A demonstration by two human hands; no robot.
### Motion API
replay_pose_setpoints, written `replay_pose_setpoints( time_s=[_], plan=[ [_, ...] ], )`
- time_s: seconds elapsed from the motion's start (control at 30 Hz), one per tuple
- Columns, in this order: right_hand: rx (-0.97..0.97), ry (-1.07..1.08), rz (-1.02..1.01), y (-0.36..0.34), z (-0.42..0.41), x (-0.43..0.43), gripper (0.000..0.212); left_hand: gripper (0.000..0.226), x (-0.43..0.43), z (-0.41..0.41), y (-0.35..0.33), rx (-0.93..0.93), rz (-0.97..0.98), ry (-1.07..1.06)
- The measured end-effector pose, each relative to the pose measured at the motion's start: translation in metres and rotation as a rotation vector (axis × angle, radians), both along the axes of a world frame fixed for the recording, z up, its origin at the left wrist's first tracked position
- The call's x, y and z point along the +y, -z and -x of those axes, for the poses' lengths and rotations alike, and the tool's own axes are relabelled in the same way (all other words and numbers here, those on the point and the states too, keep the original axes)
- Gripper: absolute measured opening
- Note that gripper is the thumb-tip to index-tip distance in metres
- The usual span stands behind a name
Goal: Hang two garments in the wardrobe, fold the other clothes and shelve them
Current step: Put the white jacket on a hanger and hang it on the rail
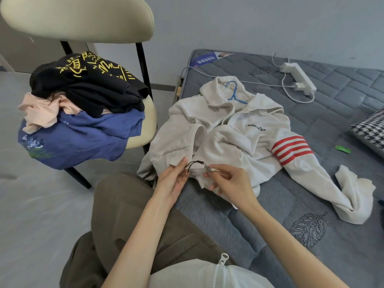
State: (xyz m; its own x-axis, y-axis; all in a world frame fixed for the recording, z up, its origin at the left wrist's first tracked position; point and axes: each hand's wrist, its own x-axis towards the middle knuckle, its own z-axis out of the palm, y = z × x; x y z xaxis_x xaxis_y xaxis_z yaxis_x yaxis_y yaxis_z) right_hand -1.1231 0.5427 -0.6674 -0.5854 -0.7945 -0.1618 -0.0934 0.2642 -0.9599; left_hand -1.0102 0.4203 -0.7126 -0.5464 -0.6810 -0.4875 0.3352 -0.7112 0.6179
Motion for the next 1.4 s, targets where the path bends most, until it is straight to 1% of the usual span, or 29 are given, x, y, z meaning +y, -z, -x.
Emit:
replay_pose_setpoints(
  time_s=[0.07,0.13,0.2,0.27,0.33,0.4,0.47,0.53,0.6,0.67,0.77,0.83,0.93,1.0,1.17,1.23,1.33,1.4],
  plan=[
    [-0.245,0.014,-0.032,-0.001,0.000,-0.001,0.021,0.012,0.000,-0.001,0.000,-0.011,0.003,-0.001],
    [-0.396,0.044,-0.044,0.001,0.001,-0.001,0.022,0.008,0.000,-0.002,0.000,0.010,0.000,0.002],
    [-0.472,0.075,-0.058,0.005,0.001,0.000,0.021,0.014,0.001,-0.002,-0.002,0.033,-0.007,0.003],
    [-0.491,0.085,-0.088,0.012,0.000,-0.001,0.021,0.015,0.002,-0.002,-0.004,0.011,-0.011,0.009],
    [-0.510,0.077,-0.110,0.019,-0.003,-0.002,0.014,0.013,0.004,-0.002,-0.006,-0.027,-0.020,0.010],
    [-0.618,0.092,-0.074,0.023,-0.005,-0.004,0.005,0.012,0.004,-0.002,-0.007,-0.040,-0.031,0.014],
    [-0.745,0.129,-0.022,0.024,-0.005,-0.007,0.014,0.013,0.005,-0.002,-0.008,-0.056,-0.034,0.040],
    [-0.805,0.146,-0.017,0.026,-0.005,-0.010,0.022,0.015,0.005,-0.003,-0.008,-0.091,-0.011,0.076],
    [-0.858,0.164,-0.045,0.027,-0.004,-0.013,0.029,0.018,0.005,-0.004,-0.007,-0.064,0.006,0.105],
    [-0.929,0.176,-0.062,0.027,-0.001,-0.013,0.031,0.028,0.006,-0.004,-0.008,-0.043,0.021,0.155],
    [-1.028,0.169,-0.059,0.027,0.002,-0.013,0.028,0.037,0.008,-0.004,-0.009,-0.082,0.037,0.186],
    [-1.047,0.149,-0.078,0.027,0.003,-0.013,0.023,0.036,0.008,-0.003,-0.008,-0.088,0.039,0.177],
    [-1.078,0.120,-0.125,0.028,0.004,-0.015,0.006,0.020,0.007,-0.003,-0.009,-0.092,0.037,0.147],
    [-1.079,0.109,-0.137,0.028,0.006,-0.015,0.005,0.012,0.007,-0.003,-0.008,-0.099,0.023,0.117],
    [-1.057,0.077,-0.219,0.029,0.009,-0.015,0.003,0.012,0.007,-0.003,-0.007,-0.102,0.042,0.116],
    [-1.038,0.077,-0.225,0.032,0.009,-0.015,0.007,0.011,0.006,-0.003,-0.005,-0.083,0.056,0.097],
    [-0.933,0.067,-0.220,0.038,0.008,-0.013,0.026,0.003,0.005,-0.002,-0.004,-0.023,0.052,0.064],
    [-0.876,0.061,-0.207,0.041,0.004,-0.012,0.028,0.005,0.006,-0.001,-0.006,0.000,0.050,0.090]
  ],
)
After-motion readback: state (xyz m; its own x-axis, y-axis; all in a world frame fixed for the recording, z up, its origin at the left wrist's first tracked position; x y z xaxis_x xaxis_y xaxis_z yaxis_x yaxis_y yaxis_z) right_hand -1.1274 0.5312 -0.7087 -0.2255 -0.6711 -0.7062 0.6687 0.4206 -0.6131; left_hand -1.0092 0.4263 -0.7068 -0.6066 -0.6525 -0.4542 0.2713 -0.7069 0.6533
